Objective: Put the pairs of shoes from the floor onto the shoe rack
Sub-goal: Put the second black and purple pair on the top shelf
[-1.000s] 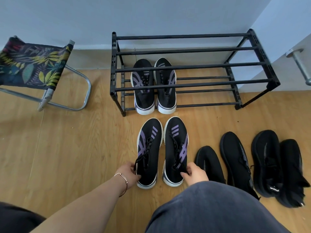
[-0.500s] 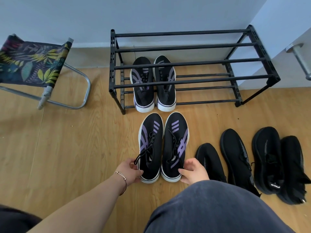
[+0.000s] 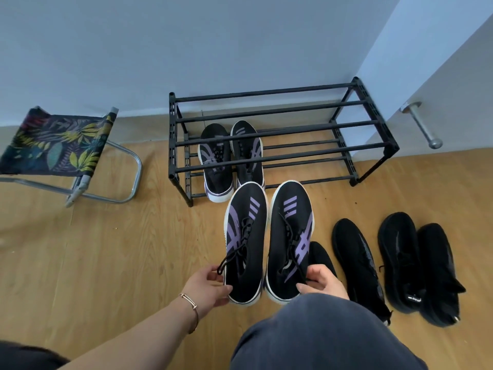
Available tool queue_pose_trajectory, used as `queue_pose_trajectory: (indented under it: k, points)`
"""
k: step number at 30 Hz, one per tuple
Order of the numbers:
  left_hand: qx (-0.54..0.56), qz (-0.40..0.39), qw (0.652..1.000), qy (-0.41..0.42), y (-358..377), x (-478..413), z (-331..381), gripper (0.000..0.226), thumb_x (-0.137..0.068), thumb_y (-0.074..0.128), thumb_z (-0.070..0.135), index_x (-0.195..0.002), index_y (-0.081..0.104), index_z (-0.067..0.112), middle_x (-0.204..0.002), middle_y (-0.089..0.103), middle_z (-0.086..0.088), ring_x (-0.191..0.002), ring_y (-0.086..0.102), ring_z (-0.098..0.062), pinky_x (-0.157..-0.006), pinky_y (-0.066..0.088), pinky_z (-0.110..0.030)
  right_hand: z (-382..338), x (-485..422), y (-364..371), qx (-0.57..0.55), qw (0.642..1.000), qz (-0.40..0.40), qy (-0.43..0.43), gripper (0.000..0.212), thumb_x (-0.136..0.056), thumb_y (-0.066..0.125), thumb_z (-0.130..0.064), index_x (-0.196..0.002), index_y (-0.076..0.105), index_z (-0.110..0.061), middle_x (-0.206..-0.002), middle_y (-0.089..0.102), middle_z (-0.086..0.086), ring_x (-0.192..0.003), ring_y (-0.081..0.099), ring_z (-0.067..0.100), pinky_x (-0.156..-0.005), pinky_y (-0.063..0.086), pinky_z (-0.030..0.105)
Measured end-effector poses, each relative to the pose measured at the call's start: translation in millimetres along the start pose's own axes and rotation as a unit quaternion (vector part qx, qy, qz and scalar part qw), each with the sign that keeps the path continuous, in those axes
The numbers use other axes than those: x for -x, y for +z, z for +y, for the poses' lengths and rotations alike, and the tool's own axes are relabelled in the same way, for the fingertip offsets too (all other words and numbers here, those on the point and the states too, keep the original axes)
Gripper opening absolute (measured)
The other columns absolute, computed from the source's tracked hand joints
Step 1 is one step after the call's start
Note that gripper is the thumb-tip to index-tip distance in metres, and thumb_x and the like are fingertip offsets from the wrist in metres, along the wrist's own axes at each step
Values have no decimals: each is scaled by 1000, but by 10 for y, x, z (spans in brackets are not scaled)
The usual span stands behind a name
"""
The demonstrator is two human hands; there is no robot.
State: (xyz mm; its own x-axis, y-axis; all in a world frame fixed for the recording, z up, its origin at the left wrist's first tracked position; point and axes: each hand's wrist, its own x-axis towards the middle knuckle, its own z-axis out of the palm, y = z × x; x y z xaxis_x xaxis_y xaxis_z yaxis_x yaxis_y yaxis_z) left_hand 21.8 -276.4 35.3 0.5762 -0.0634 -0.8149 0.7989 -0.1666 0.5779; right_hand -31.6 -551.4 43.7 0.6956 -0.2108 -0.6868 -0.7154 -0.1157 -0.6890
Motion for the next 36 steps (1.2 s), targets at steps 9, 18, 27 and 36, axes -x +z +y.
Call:
queue_pose_trajectory:
  k: [9,18,27,36]
  points:
    - [53,6,995,82,-4,160,697,42,-80,71,-10,-116,62,10,-110,63,-17,-88,73,-32,-74,63,-40,-831,2,-219,-73,993,7,-89,23,-85,69,4,-101,67,-13,-103,76,5,-96,73,20,-83,62,44]
    - [72,-6,989,130,-293,69,1701,35,-85,66,-8,-116,65,9,-108,71,-17,-99,71,-29,-75,63,-38,-1926,-443,-155,-62,986,8,-156,31,-84,71,1,-113,65,-8,-112,72,12,-98,73,30,-82,62,51]
    - [107,52,982,149,-521,-169,2380,32,-89,63,-5,-120,63,2,-112,71,-22,-102,71,-34,-80,62,-42,-2818,-973,115,-59,986,8,-158,33,-86,68,2,-117,64,-9,-110,71,11,-95,72,27,-80,62,47]
    - [111,107,982,108,-675,-351,2526,42,-89,62,-7,-130,57,2,-109,71,-17,-96,71,-30,-54,60,-31,-2940,-1356,410,-37,994,-6,-99,34,-86,68,1,-119,64,-7,-113,69,17,-99,69,35,-74,63,49]
